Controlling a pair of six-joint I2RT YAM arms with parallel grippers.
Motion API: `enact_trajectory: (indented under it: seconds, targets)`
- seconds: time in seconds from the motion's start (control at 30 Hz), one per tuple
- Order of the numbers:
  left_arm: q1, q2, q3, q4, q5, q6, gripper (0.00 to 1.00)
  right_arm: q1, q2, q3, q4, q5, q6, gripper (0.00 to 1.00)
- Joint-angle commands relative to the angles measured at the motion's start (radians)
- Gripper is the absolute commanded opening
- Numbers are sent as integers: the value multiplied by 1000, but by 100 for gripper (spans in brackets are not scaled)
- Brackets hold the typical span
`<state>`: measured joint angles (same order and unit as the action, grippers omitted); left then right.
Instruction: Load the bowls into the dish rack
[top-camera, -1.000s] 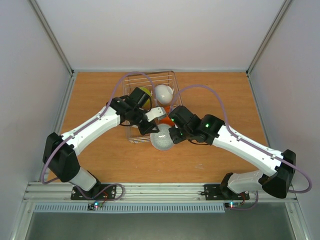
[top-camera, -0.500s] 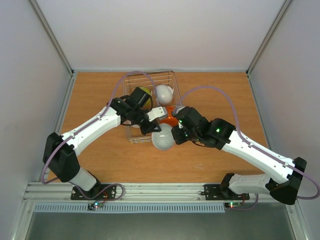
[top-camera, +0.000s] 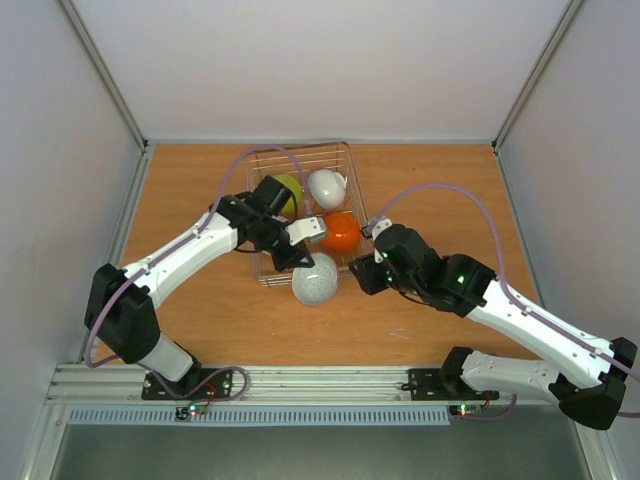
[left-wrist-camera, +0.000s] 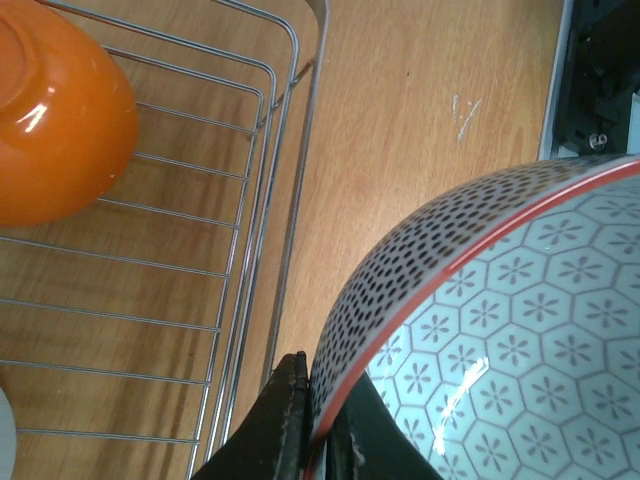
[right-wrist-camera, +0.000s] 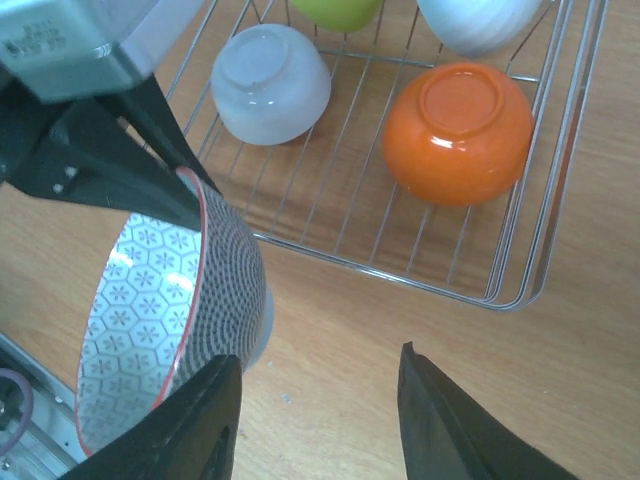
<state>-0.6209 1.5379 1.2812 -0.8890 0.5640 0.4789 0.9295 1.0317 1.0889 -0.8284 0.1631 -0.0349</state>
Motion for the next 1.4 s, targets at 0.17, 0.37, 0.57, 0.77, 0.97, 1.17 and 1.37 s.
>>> enact_trajectory:
  seconds: [0.17,0.37,0.57,0.77,0.97,1.17,1.37]
  targets:
    - [78,-49,-5,54,165,-27,1,-4,-120,-160,247,-182,106,70]
    - [86,-48,-12,58,228,-29,0,-4,-179,-251,390,-277,142,79]
    - [90,-46,-13,57,285,-26,1,-3,-208,-298,452,-313,161,82]
    - [106,-50,-13,53,341,-25,0,-3,-237,-330,460,-289,182,84]
    - [119,-48,-14,54,401,-22,1,-3,-250,-356,474,-286,200,84]
    - [124,-45,-17,57,448,-22,0,-3,-238,-376,516,-309,212,85]
    - [127,-42,-16,58,463,-21,0,-3,-231,-401,582,-344,224,85]
